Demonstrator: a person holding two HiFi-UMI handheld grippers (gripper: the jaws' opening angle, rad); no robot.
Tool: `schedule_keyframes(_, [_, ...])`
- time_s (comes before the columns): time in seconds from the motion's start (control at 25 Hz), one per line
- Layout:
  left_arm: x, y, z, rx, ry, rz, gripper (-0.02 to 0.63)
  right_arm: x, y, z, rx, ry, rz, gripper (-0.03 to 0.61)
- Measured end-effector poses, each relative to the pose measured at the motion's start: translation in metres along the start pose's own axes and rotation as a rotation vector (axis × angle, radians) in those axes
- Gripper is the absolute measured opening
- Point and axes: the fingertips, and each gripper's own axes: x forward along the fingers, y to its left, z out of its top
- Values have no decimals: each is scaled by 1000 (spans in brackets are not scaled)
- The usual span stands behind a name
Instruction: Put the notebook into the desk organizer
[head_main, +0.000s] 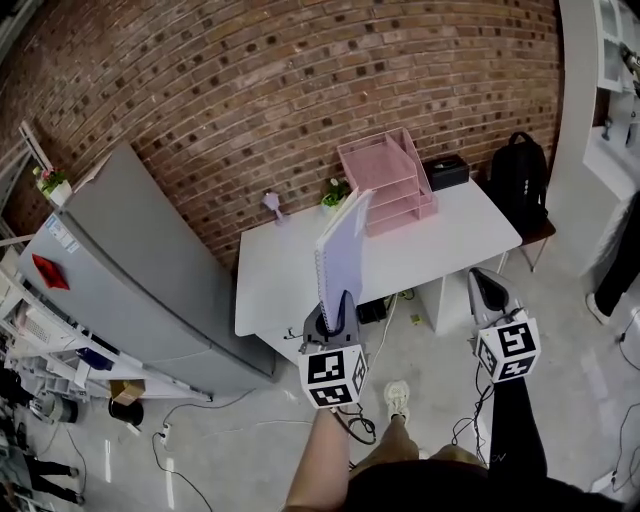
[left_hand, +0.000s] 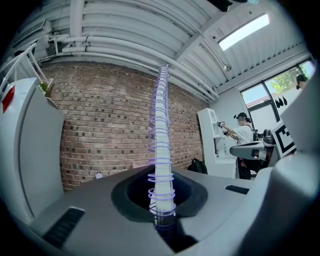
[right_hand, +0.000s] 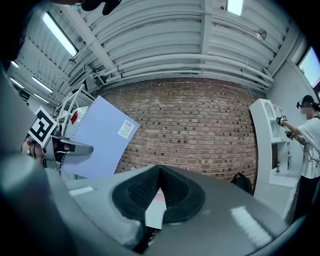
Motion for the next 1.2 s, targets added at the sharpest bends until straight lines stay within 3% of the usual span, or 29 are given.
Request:
schedule_keyframes(0.72, [158, 25, -11, -25, -14, -100, 35, 133, -45, -29, -20, 17, -36, 0])
schedule_keyframes(1.2, [284, 59, 17, -33, -54, -171, 35, 251, -78, -21, -40, 24, -82, 0])
